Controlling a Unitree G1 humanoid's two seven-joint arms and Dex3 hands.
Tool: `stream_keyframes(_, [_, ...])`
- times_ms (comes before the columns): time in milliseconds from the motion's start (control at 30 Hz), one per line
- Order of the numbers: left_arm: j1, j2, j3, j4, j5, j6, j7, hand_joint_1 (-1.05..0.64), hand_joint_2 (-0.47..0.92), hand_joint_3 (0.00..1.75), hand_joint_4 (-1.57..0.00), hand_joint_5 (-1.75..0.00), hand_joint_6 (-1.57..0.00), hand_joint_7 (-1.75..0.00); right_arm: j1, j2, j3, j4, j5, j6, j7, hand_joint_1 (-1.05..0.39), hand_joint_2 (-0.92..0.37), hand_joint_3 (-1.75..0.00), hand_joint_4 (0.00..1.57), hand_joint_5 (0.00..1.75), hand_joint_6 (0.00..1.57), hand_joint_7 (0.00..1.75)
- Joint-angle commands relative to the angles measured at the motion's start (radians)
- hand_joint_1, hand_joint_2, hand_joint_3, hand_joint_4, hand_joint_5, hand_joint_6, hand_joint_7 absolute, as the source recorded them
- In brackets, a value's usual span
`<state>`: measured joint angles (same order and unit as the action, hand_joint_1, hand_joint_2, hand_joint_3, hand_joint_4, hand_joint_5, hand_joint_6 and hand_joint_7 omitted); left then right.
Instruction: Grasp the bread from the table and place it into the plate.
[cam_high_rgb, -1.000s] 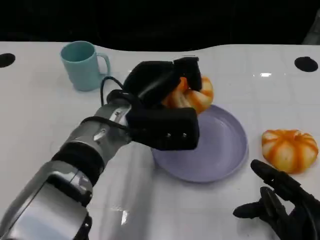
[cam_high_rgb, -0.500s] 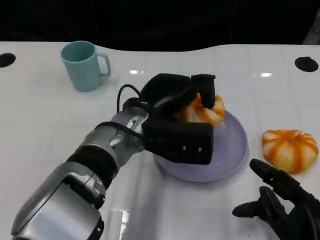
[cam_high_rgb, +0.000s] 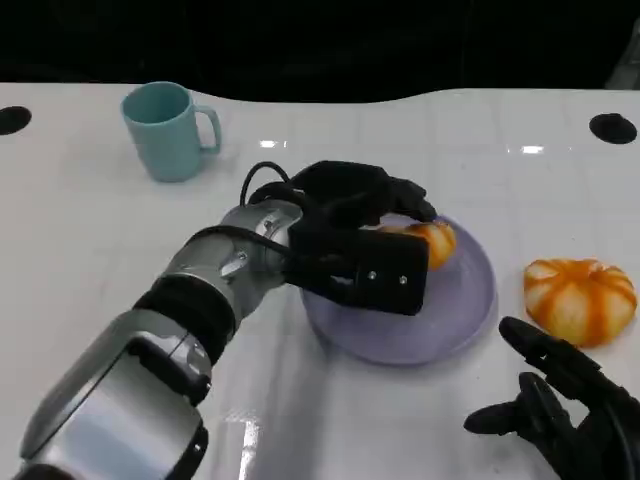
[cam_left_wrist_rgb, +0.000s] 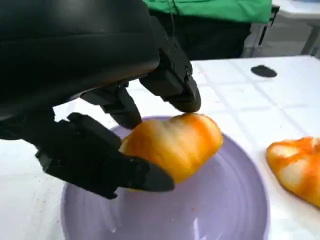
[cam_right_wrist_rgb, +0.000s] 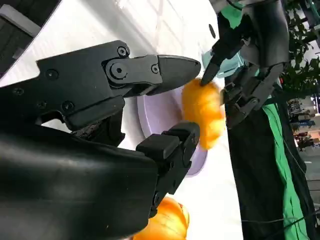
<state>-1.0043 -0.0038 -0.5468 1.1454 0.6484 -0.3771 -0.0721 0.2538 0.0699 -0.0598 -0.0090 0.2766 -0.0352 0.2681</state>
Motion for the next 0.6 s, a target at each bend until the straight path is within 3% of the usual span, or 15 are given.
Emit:
stream_keyframes(33, [-0.045, 0.027, 0.001, -0.027, -0.008, 0.02, -0.085, -0.83, 0.92, 0.55, -0.31, -0.06, -0.39, 0.0, 0.007, -0.01, -0.001, -0.01, 0.0, 0.002, -0.007, -0.75, -0.92, -0.33, 0.81, 0.98, 1.02, 0.26])
stream_keyframes(200, [-0.045, 0.04, 0.01, -0.046, -0.021, 0.034, -0.149, -0.91, 0.92, 0.63, -0.26, -0.03, -0.31, 0.0, 0.006, -0.008, -0.002, -0.008, 0.002, 0.001, -0.007, -0.75, -0.92, -0.32, 0.82, 0.98, 1.02, 0.26])
stream_keyframes(467, [-0.023, 0.099, 0.064, -0.105, -0.102, 0.002, -0.266, -0.93, 0.92, 0.64, -0.32, -0.06, -0.37, -0.03, 0.005, -0.01, -0.004, -0.005, 0.001, -0.005, -0.004, -0.75, -0.92, -0.33, 0.81, 0.98, 1.02, 0.26])
stream_keyframes(600, [0.012, 0.137, 0.119, -0.176, -0.176, 0.004, -0.329, -0.82, 0.92, 0.59, -0.34, -0.06, -0.38, -0.03, 0.0, -0.011, -0.007, 0.003, 0.005, -0.008, 0.001, -0.75, -0.92, -0.33, 0.81, 0.98, 1.02, 0.26])
